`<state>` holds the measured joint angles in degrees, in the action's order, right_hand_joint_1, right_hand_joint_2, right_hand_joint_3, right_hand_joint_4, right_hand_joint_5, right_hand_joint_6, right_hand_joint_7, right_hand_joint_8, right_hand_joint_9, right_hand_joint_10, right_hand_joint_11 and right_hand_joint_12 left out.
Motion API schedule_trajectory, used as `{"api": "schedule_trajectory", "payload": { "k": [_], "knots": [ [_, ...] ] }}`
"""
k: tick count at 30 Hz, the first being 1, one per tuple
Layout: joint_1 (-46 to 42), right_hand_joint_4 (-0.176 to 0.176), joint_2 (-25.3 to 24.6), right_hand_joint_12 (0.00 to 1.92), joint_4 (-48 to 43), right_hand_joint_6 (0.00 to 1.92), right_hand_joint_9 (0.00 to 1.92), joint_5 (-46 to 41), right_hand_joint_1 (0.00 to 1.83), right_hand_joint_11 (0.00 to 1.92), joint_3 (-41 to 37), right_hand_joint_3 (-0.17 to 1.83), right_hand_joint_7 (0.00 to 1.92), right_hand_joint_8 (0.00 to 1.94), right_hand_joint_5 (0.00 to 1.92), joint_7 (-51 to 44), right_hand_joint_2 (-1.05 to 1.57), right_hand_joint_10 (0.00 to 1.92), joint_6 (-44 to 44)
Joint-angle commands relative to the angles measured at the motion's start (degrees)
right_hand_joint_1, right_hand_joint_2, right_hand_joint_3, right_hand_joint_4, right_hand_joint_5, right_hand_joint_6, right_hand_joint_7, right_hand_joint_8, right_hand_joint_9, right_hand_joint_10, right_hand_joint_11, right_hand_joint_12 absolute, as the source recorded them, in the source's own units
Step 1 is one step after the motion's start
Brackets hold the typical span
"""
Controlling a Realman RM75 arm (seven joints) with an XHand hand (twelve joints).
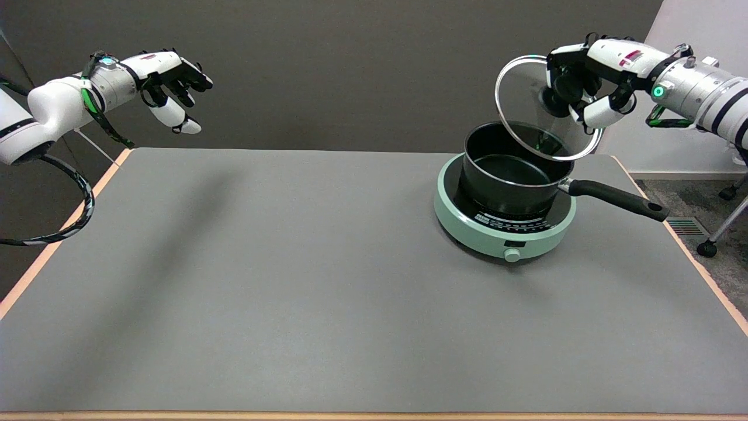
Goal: Place the pot onto the induction cooker.
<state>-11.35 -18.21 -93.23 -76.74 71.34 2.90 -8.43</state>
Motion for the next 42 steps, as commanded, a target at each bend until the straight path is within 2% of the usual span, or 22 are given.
{"api": "schedule_trajectory", "payload": {
  "k": [1, 6, 10, 12, 13, 16, 19, 23, 28, 30, 35, 38, 42],
  "knots": [
    [0.21, 0.176, 0.2, 1.92, -0.19, 1.79, 0.81, 1.6, 1.33, 0.52, -1.58, 1.04, 0.74, 1.82, 0.42, 0.44, 0.81, 1.92, 1.14],
    [0.21, 0.176, 1.63, 1.92, 0.06, 1.79, 0.8, 0.88, 1.33, 0.53, -2.09, 1.04, 0.74, 1.82, 0.42, 1.14, 0.81, 1.92, 0.02],
    [0.12, 0.176, 4.08, 1.92, 0.5, 1.79, 0.81, 1.36, 1.33, 0.54, -0.88, 1.05, 0.74, 1.82, 0.42, 6.12, 0.8, 1.92, -1.99],
    [-0.6, 0.176, 8.28, 1.92, -5.54, 1.79, 0.81, 0.23, 1.33, 0.54, 2.5, 1.05, 0.74, 1.82, 0.42, 9.96, 0.8, 1.92, -4.62],
    [0.03, 0.176, 6.71, 1.92, 1.01, 1.79, 0.81, 1.2, 1.33, 0.54, 0.3, 1.05, 0.74, 1.82, 0.41, 9.92, 0.81, 1.92, -4.49],
    [0.0, 0.176, 8.14, 1.92, 1.22, 1.77, 0.72, 1.44, 1.32, 0.49, 1.8, 1.0, 0.71, 1.83, 0.41, 12.72, 0.84, 1.92, -4.57],
    [-0.05, 0.163, 8.92, 1.92, 1.37, 1.74, 0.69, 1.17, 1.32, 0.45, 2.51, 0.98, 0.7, 1.84, 0.38, 13.06, 0.85, 1.92, -4.77],
    [-0.14, 0.163, 10.55, 1.92, 1.94, 1.73, 0.68, 1.05, 1.31, 0.44, 2.86, 0.97, 0.7, 1.83, 0.38, 15.16, 0.86, 1.92, -6.31],
    [-0.07, 0.159, 7.17, 1.92, 2.02, 1.72, 0.67, 3.94, 1.31, 0.42, 0.63, 0.95, 0.69, 1.84, 0.37, 15.78, 0.87, 1.92, -7.36],
    [-0.01, 0.159, 5.92, 1.92, 1.78, 1.71, 0.73, 5.71, 1.32, 0.43, -0.35, 0.97, 0.7, 1.83, 0.39, 15.92, 0.86, 1.92, -7.84],
    [0.0, 0.162, 7.81, 1.92, 2.88, 1.72, 0.74, 6.15, 1.32, 0.43, -0.71, 0.97, 0.7, 1.83, 0.39, 19.29, 0.86, 1.92, -8.53],
    [0.04, 0.163, 6.49, 1.92, 3.11, 1.71, 0.67, 7.06, 1.31, 0.42, -2.0, 0.95, 0.69, 1.83, 0.39, 19.84, 0.87, 1.92, -8.02],
    [0.07, 0.163, 5.35, 1.92, 3.1, 1.71, 0.72, 8.41, 1.32, 0.43, -2.95, 0.97, 0.7, 1.83, 0.39, 22.23, 0.86, 1.92, -7.36]
  ]
}}
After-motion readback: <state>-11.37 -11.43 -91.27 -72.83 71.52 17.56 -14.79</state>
